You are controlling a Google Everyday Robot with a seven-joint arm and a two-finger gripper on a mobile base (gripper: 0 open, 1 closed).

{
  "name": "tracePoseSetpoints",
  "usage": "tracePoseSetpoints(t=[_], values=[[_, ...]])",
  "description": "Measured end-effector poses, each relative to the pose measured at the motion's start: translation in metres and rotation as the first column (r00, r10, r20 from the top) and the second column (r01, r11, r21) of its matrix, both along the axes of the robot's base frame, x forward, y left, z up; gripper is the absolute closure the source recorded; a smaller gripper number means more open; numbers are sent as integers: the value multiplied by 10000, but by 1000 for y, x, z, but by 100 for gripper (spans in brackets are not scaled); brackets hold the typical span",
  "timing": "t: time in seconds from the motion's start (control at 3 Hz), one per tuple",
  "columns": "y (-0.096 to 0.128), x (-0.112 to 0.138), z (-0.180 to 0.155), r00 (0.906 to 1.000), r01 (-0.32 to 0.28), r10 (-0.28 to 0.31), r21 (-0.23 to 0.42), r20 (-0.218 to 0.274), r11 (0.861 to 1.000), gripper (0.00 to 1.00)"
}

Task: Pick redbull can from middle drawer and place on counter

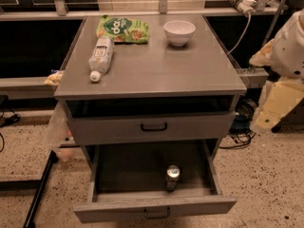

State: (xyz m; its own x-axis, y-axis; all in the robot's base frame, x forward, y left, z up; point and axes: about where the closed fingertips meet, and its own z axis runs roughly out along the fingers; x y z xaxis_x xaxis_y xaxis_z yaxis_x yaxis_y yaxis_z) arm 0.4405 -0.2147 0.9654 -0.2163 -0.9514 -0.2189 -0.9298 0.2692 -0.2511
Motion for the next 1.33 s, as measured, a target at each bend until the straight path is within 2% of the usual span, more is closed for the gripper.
tracePoseSetpoints(t=[0.33, 0.67, 1.0, 1.33], values=[[5, 4, -37, 10000, -2, 6, 444, -88, 9990, 41], [14, 7, -98, 9994, 86, -54, 962, -340, 9953, 64], [15, 8, -107, 9995, 130, -103, 968, -283, 9952, 87], [15, 8, -108, 9996, 130, -103, 967, -282, 9952, 100]])
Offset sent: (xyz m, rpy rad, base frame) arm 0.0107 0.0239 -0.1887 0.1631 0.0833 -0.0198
